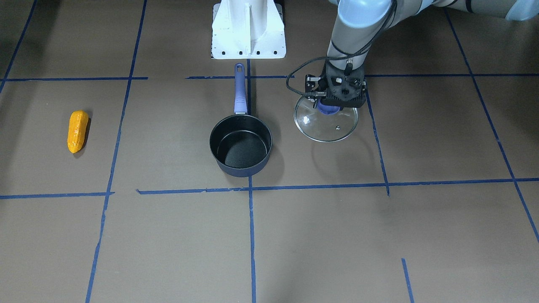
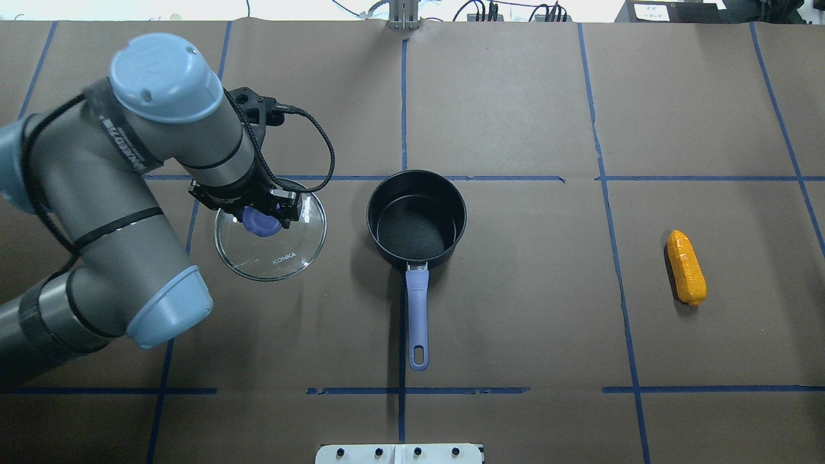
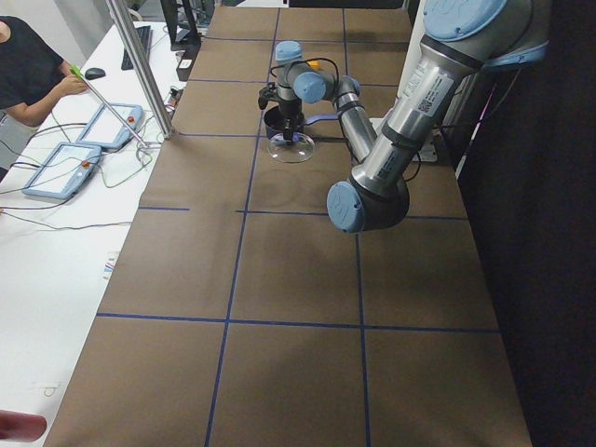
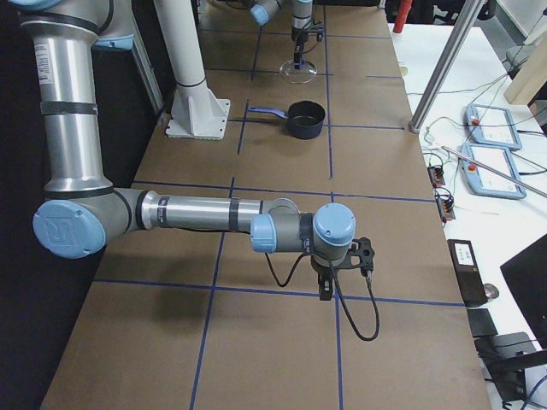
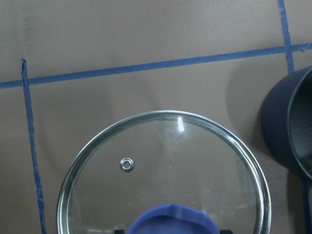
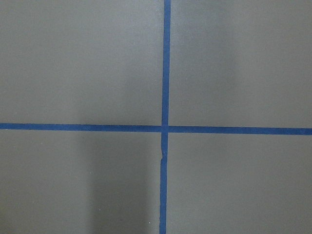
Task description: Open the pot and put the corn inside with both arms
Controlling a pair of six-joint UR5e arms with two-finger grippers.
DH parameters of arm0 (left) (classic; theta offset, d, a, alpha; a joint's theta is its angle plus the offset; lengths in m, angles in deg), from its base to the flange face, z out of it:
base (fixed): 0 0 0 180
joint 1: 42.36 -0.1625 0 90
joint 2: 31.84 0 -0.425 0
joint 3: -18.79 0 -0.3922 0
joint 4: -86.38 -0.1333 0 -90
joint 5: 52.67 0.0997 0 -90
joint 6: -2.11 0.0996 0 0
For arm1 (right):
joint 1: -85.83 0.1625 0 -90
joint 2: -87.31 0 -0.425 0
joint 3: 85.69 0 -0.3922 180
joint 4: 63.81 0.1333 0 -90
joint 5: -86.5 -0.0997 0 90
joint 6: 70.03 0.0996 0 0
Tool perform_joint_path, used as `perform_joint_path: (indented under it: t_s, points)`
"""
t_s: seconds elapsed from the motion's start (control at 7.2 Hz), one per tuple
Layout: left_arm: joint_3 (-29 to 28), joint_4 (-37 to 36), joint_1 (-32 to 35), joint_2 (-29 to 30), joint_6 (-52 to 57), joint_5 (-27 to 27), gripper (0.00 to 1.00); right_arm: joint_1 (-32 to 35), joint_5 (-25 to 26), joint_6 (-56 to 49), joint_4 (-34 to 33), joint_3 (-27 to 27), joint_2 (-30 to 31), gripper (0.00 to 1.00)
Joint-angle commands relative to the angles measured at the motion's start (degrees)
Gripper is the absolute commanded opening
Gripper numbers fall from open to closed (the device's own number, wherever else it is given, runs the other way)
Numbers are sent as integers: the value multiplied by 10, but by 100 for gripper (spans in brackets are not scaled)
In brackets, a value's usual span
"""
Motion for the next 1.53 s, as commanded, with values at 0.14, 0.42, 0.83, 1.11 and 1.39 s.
perform_joint_path:
  t_s: [0.14, 0.42, 0.83, 1.11, 1.39]
  points:
    - [-57, 137, -6, -64, -3, 0, 16, 1, -4, 1, 1, 0, 0, 100]
    - [-57, 140, -7, -76, -3, 0, 16, 0, -5, 1, 1, 0, -1, 100]
    - [-63, 140, -14, -87, -3, 1, 18, 0, -7, 1, 1, 0, -1, 100]
    - [-71, 150, -23, -87, -2, 1, 19, 0, -6, 1, 1, 0, -1, 100]
    - [-78, 161, -23, -87, 3, 0, 26, 0, -7, 2, 1, 0, -1, 100]
